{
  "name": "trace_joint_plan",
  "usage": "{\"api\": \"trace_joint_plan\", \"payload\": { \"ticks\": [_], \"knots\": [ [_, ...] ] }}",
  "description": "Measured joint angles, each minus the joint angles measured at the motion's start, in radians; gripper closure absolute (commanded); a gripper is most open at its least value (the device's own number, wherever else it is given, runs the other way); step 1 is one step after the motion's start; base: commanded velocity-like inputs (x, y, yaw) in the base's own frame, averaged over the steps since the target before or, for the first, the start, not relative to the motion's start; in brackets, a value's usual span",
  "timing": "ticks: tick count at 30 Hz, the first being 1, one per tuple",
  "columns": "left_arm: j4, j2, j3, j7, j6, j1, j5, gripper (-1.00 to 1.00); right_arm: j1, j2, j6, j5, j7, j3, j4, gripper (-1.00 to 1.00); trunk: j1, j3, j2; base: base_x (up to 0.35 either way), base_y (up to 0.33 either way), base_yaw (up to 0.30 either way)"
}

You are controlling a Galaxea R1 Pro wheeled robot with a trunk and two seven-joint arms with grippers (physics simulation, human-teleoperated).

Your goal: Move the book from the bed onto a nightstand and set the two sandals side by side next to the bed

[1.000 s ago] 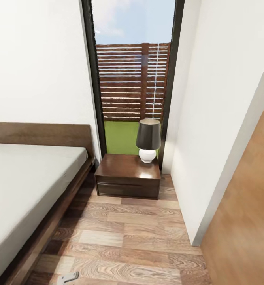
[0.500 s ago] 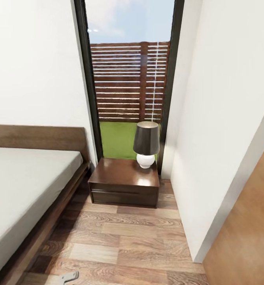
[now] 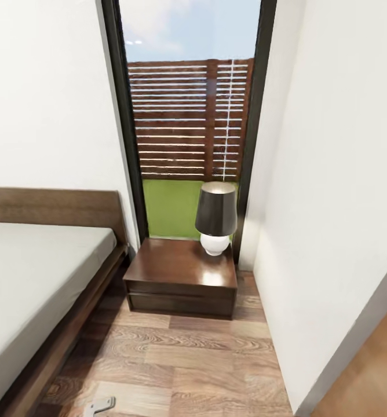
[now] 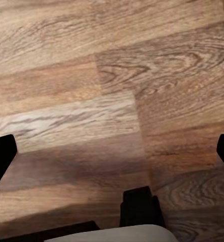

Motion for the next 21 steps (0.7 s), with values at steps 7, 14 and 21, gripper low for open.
{"api": "trace_joint_plan", "payload": {
  "ticks": [7, 14, 21],
  "knots": [
    [0.0, 0.0, 0.0, 0.0, 0.0, 0.0, 0.0, -1.0, 0.0, 0.0, 0.0, 0.0, 0.0, 0.0, 0.0, -1.0, 0.0, 0.0, 0.0, 0.331, 0.0, 0.007],
    [0.0, 0.0, -0.001, 0.0, 0.0, 0.0, 0.0, -1.0, 0.0, 0.0, 0.0, 0.0, 0.0, 0.0, 0.0, -1.0, 0.0, 0.0, 0.0, 0.331, 0.0, 0.182],
    [0.0, 0.0, -0.001, 0.0, 0.0, 0.0, 0.0, -1.0, 0.0, 0.0, 0.0, 0.0, 0.0, 0.0, 0.0, -1.0, 0.0, 0.0, 0.0, 0.325, 0.0, 0.268]
  ]
}}
